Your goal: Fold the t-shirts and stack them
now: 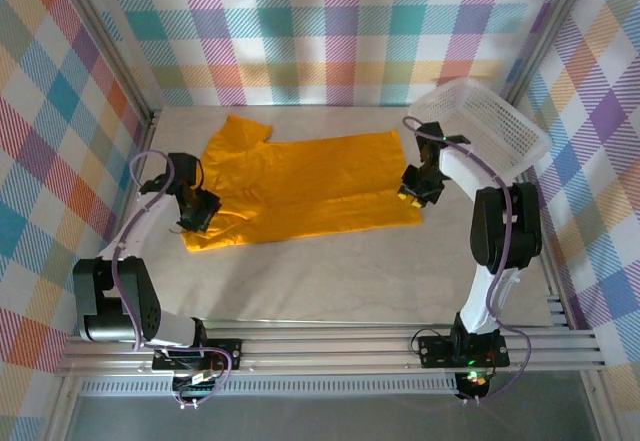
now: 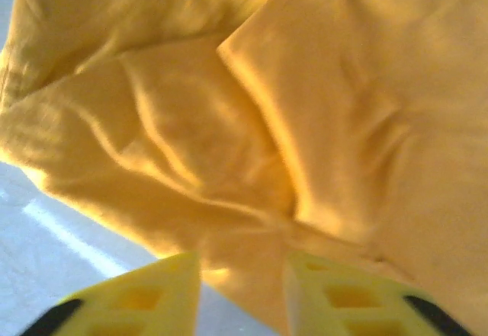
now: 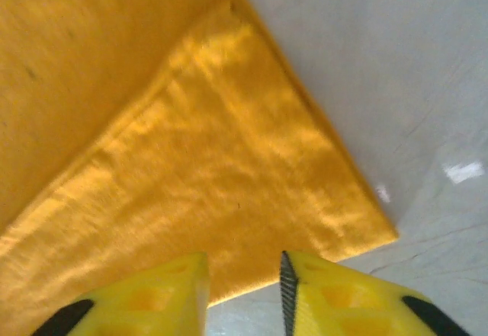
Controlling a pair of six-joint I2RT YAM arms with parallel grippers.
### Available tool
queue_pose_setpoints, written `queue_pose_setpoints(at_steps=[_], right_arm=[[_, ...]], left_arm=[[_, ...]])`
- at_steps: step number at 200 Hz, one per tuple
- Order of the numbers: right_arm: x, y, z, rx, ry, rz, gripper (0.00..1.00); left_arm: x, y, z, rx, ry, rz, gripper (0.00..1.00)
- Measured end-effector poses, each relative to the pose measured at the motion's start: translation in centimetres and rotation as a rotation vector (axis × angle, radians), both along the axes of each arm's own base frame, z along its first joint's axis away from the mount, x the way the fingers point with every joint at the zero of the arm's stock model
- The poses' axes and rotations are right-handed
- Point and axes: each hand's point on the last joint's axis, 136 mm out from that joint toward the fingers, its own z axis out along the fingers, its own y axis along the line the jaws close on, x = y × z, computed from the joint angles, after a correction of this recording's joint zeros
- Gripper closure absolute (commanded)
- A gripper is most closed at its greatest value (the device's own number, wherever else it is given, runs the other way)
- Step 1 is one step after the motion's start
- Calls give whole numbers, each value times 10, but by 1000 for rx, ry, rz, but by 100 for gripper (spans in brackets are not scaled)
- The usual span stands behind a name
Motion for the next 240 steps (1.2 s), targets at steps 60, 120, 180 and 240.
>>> queue_pose_setpoints(at_steps=[60, 120, 180, 240], right_arm=[[7, 15, -41, 8, 54, 80, 83], [-29, 13, -50, 1, 88, 86, 81], [-123, 11, -47, -8, 191, 83, 70], [-66, 56, 38, 190, -145, 195, 56]], left_arm=[[-1, 10, -67, 0, 163, 47, 80], [-34, 14, -76, 28, 190, 54, 80], [-110, 12, -63, 44, 243, 43, 63], [-15, -17, 31, 86, -1, -82, 59]])
